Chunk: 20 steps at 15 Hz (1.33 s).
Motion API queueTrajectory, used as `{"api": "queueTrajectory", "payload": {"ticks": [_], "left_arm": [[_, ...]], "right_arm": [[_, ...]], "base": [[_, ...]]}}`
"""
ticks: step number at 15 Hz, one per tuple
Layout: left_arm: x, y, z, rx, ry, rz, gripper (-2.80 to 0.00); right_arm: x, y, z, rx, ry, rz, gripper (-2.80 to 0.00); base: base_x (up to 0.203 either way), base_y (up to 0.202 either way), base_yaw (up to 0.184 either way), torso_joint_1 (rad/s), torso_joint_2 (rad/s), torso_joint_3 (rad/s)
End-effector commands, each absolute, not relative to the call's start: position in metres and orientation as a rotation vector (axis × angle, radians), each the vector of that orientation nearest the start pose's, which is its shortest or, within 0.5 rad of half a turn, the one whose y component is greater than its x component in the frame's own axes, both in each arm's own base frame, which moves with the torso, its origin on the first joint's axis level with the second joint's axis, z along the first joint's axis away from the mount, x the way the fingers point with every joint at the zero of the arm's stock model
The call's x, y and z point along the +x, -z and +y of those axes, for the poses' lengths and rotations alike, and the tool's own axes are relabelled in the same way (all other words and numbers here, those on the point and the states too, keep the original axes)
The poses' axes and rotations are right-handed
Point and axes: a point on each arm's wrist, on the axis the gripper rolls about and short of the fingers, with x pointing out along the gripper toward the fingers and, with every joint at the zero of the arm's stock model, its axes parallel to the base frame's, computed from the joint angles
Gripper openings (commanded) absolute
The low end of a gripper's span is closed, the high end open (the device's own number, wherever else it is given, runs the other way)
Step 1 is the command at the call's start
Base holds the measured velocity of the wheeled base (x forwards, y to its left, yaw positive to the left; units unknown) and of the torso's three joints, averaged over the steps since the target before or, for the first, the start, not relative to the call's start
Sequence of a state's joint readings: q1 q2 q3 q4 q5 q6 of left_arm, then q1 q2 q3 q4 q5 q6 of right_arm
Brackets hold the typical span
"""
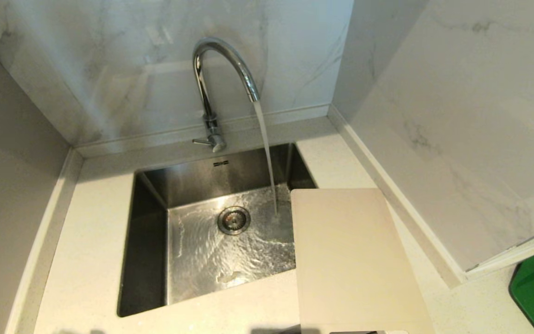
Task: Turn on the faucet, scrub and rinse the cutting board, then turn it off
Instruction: Pick up the cutting board
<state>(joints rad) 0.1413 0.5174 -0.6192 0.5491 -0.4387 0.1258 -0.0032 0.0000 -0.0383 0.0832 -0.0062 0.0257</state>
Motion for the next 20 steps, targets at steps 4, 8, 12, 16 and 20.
{"api": "queueTrajectory", "payload": {"ticks": [4, 8, 12, 16, 20], "left_arm": [[0.0, -0.173, -0.009, -0.015, 0.251, 0.278, -2.8], [-0.005, -0.161, -0.009, -0.039, 0.265, 0.261, -2.8], [-0.01, -0.146, -0.007, -0.02, 0.295, 0.277, -2.8], [-0.02, -0.118, -0.005, 0.004, 0.202, 0.198, -2.8], [-0.026, -0.101, -0.003, 0.03, 0.11, 0.131, -2.8]], "right_arm": [[-0.026, -0.077, 0.0, 0.026, 0.01, 0.046, -2.8], [-0.026, -0.077, 0.0, 0.026, 0.01, 0.046, -2.8], [-0.026, -0.078, 0.0, 0.026, 0.01, 0.045, -2.8], [-0.026, -0.077, 0.0, 0.026, 0.01, 0.046, -2.8], [-0.026, -0.077, 0.0, 0.026, 0.01, 0.046, -2.8]], "base": [[0.0, 0.0, 0.0, 0.0, 0.0, 0.0], [0.0, 0.0, 0.0, 0.0, 0.0, 0.0], [0.0, 0.0, 0.0, 0.0, 0.0, 0.0], [0.0, 0.0, 0.0, 0.0, 0.0, 0.0], [0.0, 0.0, 0.0, 0.0, 0.0, 0.0]]}}
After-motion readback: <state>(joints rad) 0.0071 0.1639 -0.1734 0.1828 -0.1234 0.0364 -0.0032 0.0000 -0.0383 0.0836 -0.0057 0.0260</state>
